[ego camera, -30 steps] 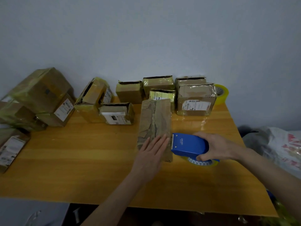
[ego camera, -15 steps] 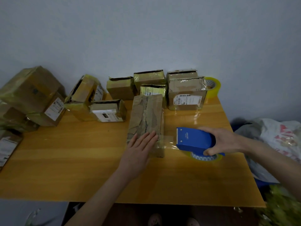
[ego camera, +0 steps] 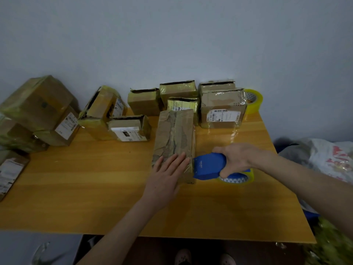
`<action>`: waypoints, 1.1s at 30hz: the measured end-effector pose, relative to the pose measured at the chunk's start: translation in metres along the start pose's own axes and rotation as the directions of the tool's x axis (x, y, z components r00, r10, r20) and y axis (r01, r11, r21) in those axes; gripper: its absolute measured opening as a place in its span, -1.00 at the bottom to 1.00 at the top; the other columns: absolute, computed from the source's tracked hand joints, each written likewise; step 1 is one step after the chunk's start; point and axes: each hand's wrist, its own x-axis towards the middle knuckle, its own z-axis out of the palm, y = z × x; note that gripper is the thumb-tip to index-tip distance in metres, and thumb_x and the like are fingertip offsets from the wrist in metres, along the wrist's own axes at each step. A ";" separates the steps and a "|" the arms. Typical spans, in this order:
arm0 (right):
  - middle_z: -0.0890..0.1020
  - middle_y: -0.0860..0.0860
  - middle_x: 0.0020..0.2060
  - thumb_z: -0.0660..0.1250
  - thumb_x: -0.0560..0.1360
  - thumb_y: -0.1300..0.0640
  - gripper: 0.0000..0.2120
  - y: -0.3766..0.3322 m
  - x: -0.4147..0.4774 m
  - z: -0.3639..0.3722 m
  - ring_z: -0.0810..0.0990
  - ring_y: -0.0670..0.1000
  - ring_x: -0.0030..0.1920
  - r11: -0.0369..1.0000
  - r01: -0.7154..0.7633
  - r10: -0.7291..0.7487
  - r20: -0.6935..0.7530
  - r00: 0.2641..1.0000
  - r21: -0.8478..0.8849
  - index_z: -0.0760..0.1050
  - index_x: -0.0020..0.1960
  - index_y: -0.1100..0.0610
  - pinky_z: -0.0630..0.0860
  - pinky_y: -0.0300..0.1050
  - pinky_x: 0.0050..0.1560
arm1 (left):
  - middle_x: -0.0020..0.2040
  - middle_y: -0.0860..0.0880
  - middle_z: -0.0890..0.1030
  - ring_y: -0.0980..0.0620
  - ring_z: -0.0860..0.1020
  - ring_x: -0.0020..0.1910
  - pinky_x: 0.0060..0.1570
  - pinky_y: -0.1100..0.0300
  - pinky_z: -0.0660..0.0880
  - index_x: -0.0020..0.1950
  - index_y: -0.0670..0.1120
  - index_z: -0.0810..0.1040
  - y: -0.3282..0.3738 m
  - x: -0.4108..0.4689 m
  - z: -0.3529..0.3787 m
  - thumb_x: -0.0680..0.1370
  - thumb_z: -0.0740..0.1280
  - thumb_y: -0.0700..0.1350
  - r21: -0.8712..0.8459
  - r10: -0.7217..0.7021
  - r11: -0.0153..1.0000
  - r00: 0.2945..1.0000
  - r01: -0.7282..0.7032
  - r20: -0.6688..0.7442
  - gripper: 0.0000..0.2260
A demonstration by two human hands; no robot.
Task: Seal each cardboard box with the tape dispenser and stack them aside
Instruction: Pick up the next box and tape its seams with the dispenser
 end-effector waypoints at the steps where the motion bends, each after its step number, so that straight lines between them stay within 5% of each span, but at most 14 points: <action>1: 0.49 -0.15 -0.19 0.40 0.26 -0.24 -0.49 -0.002 0.002 -0.006 0.51 0.00 -0.13 1.000 -0.003 0.003 0.017 1.000 -0.002 0.29 0.13 -0.19 0.49 -0.10 -0.23 | 0.56 0.10 -0.07 0.08 -0.06 0.54 0.50 -0.07 -0.11 0.54 0.10 -0.14 -0.001 0.000 0.001 0.53 0.16 -0.07 -0.003 0.001 1.000 1.000 -0.001 -0.004 -0.33; 8: 0.50 -0.13 -0.19 0.43 0.21 -0.22 -0.51 -0.019 0.004 -0.028 0.50 -0.05 -0.18 0.996 -0.061 0.066 0.092 0.993 -0.062 0.40 0.08 -0.14 0.47 -0.11 -0.24 | 0.55 0.06 0.09 0.02 0.12 0.52 0.47 -0.11 0.06 0.55 0.05 0.05 0.002 0.001 0.000 0.50 0.25 -0.09 -0.019 0.014 1.000 0.999 -0.015 -0.048 -0.34; 13: 0.48 -0.07 -0.22 0.41 0.27 -0.29 -0.50 -0.033 0.004 -0.012 0.46 -0.02 -0.25 0.905 -0.185 0.205 0.012 0.979 -0.384 0.44 0.04 -0.01 0.34 -0.14 -0.36 | 0.54 0.14 -0.19 0.08 -0.16 0.54 0.50 -0.05 -0.18 0.52 0.12 -0.24 -0.003 -0.003 0.003 0.57 0.14 -0.07 0.003 0.010 1.000 1.000 -0.010 -0.012 -0.33; 15: 0.50 -0.06 -0.21 0.41 0.28 -0.27 -0.48 -0.022 0.000 -0.001 0.47 -0.02 -0.25 0.936 -0.267 0.275 0.000 0.962 -0.228 0.44 0.08 0.02 0.39 -0.13 -0.32 | 0.54 0.13 -0.17 0.07 -0.14 0.54 0.50 -0.06 -0.17 0.52 0.12 -0.22 -0.004 -0.002 0.001 0.56 0.16 -0.08 -0.001 0.012 1.000 1.000 -0.012 -0.018 -0.32; 18: 0.55 -0.01 -0.11 0.44 0.26 -0.18 -0.41 0.006 -0.013 -0.001 0.53 0.01 -0.16 0.907 -0.330 0.362 -0.084 0.928 0.262 0.36 0.17 0.05 0.49 -0.09 -0.23 | 0.54 0.14 -0.22 0.09 -0.20 0.53 0.49 -0.03 -0.24 0.50 0.13 -0.29 -0.004 -0.001 0.003 0.57 0.13 -0.06 0.004 0.016 1.000 1.000 -0.016 -0.015 -0.31; 20: 0.56 0.04 -0.09 0.50 0.28 -0.11 -0.46 0.019 -0.016 0.003 0.56 0.01 -0.15 0.761 -0.284 0.457 -0.171 0.873 0.584 0.38 0.11 0.10 0.49 -0.11 -0.25 | 0.54 0.13 -0.25 0.10 -0.22 0.53 0.47 -0.01 -0.28 0.50 0.14 -0.33 -0.006 0.000 0.003 0.57 0.11 -0.05 0.000 0.020 1.000 1.000 -0.020 -0.009 -0.31; 23: 0.57 0.09 -0.10 0.51 0.36 -0.03 -0.54 0.026 -0.007 0.023 0.55 0.04 -0.20 0.309 -0.154 0.610 -0.072 0.789 0.938 0.44 0.11 0.18 0.43 -0.14 -0.31 | 0.57 0.07 -0.09 0.04 -0.07 0.54 0.48 -0.08 -0.11 0.54 0.09 -0.18 -0.007 0.000 0.002 0.53 0.17 -0.06 -0.009 0.035 0.999 0.999 -0.035 -0.012 -0.30; 26: 0.60 0.16 -0.11 0.50 0.39 -0.02 -0.53 0.033 0.004 0.048 0.56 0.14 -0.19 -0.184 -0.094 0.623 0.190 0.759 0.978 0.52 0.15 0.26 0.52 0.03 -0.17 | 0.56 0.08 -0.14 0.07 -0.14 0.53 0.49 -0.08 -0.12 0.54 0.09 -0.21 -0.007 0.000 0.004 0.53 0.15 -0.07 -0.036 0.043 0.998 0.999 -0.043 0.001 -0.31; 28: 0.62 0.17 -0.10 0.47 0.42 -0.02 -0.58 0.035 0.009 0.061 0.60 0.16 -0.18 -0.374 -0.080 0.561 0.293 0.774 0.924 0.54 0.13 0.24 0.56 0.08 -0.10 | 0.54 0.10 -0.23 0.10 -0.23 0.52 0.49 -0.04 -0.21 0.52 0.12 -0.29 -0.008 0.000 0.004 0.55 0.10 -0.06 -0.037 0.037 0.999 0.999 -0.037 -0.005 -0.32; 31: 0.63 0.17 -0.15 0.45 0.45 -0.05 -0.59 0.034 0.016 0.074 0.61 0.15 -0.19 -0.407 -0.086 0.544 0.317 0.777 0.909 0.54 0.10 0.25 0.58 0.07 -0.17 | 0.54 0.09 -0.28 0.14 -0.28 0.51 0.48 0.03 -0.30 0.50 0.12 -0.33 -0.008 -0.003 -0.003 0.57 0.04 -0.02 -0.071 0.069 0.995 0.997 -0.070 -0.020 -0.36; 33: 0.60 0.20 -0.14 0.41 0.47 -0.13 -0.52 0.033 0.017 0.076 0.57 0.14 -0.20 -0.254 -0.152 0.616 0.281 0.736 0.955 0.51 0.10 0.28 0.55 0.10 -0.08 | 0.56 0.08 -0.11 0.13 -0.13 0.52 0.51 0.03 -0.15 0.53 0.07 -0.16 -0.010 -0.006 -0.012 0.59 0.09 -0.04 -0.197 0.026 0.979 0.993 -0.049 -0.118 -0.40</action>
